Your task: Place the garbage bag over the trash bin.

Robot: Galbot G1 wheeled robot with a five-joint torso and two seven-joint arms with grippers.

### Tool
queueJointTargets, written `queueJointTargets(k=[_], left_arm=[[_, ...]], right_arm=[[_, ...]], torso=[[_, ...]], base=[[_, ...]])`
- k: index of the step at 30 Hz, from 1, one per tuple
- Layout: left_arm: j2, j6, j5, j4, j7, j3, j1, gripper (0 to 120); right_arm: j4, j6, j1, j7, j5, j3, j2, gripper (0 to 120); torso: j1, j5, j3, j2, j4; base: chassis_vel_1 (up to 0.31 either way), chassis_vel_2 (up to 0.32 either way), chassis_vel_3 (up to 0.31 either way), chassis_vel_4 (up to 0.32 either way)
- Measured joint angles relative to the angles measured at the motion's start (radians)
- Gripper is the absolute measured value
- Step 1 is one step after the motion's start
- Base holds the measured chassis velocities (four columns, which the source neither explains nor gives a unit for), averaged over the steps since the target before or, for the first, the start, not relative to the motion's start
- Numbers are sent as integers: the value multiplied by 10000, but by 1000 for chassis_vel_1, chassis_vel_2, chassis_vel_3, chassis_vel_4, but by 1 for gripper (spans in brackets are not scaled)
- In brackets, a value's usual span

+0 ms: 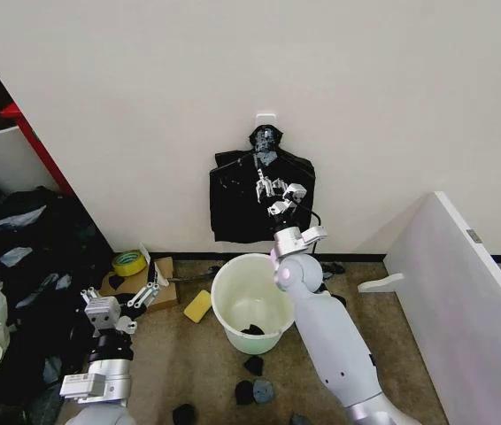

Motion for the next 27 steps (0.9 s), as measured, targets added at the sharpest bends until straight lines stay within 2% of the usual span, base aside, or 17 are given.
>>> queueJointTargets(k=[3, 4, 8, 15, 19, 27], left_arm=[[21, -13, 0, 44, -30, 9, -31, 100], [30, -24, 0, 61, -44, 10, -40, 100], [62, -63, 0, 112, -94, 10, -47, 100], [144, -121, -69, 145, -134, -9, -65, 100], [181, -150, -112, 184, -162, -7, -105, 100], [186, -176, -116, 187, -167, 26, -110, 100]], right_arm=[[104, 21, -105, -52, -12, 4, -27, 0], [141, 29, -145, -88, -12, 3, -38, 0], [277, 76, -295, -230, 32, -15, -82, 0], [879, 262, -1319, -538, 90, -291, -544, 0], [1191, 558, -2225, -957, -148, -461, -994, 0], [1209, 1075, -3146, -1946, -514, -422, -1494, 0]], torso=[[0, 0, 0, 0, 0], [0, 0, 0, 0, 0], [0, 0, 0, 0, 1], [0, 1, 0, -1, 0], [0, 1, -1, -1, -1], [0, 1, -1, -1, 0]], base=[[0, 0, 0, 0], [0, 0, 0, 0], [0, 0, 0, 0], [0, 0, 0, 0], [0, 0, 0, 0], [0, 0, 0, 0]])
